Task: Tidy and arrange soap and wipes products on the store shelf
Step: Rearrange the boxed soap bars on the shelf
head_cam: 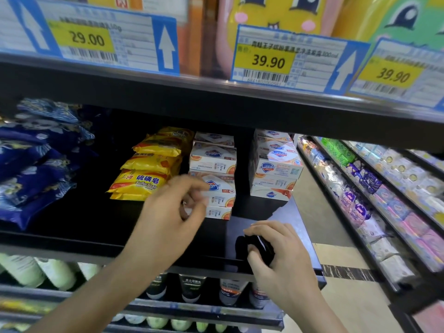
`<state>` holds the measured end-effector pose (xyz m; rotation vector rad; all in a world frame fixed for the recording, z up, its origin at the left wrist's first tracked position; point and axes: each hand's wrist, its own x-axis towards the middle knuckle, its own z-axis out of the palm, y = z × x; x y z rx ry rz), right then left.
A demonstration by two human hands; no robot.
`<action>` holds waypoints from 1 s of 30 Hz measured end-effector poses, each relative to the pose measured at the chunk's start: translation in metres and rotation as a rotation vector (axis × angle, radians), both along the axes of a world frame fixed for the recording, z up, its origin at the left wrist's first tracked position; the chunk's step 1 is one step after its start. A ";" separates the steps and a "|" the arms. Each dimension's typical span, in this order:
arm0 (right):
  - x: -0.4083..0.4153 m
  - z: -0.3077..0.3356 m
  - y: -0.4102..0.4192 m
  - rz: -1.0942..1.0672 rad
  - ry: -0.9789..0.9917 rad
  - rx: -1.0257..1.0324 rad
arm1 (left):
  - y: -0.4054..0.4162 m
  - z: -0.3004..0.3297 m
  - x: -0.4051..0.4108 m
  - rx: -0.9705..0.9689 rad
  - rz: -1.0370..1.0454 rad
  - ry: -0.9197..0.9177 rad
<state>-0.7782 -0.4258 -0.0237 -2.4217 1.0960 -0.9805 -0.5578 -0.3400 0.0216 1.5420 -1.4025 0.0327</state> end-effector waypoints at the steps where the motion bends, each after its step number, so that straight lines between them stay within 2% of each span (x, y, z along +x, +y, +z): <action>1: 0.000 0.000 0.000 -0.004 -0.008 0.012 | 0.003 -0.009 -0.005 0.021 -0.038 0.016; 5: -0.002 0.000 0.000 -0.010 -0.020 0.048 | 0.004 -0.037 -0.008 0.136 -0.107 0.102; 7: -0.001 0.000 0.000 -0.003 -0.044 0.070 | 0.004 -0.043 -0.004 0.167 -0.111 0.090; 10: -0.001 0.004 -0.001 -0.014 -0.199 0.096 | 0.006 -0.046 -0.003 0.210 -0.119 -0.017; 13: -0.001 0.022 -0.016 -0.070 -0.257 -0.016 | 0.003 -0.046 -0.006 0.205 -0.016 -0.172; 16: 0.003 0.053 -0.047 -0.177 -0.201 -0.150 | 0.000 -0.047 -0.009 0.201 0.036 -0.228; 18: 0.008 0.071 -0.068 -0.267 -0.068 -0.185 | 0.001 -0.049 -0.009 0.193 0.056 -0.242; 23: 0.017 0.086 -0.102 -0.319 0.305 -0.012 | 0.001 -0.050 -0.009 0.195 0.065 -0.240; 25: 0.018 0.083 -0.111 -0.281 0.318 0.023 | 0.001 -0.050 -0.008 0.196 0.060 -0.248; 30: 0.012 0.075 -0.119 -0.239 0.173 -0.033 | 0.003 -0.049 -0.009 0.193 0.069 -0.277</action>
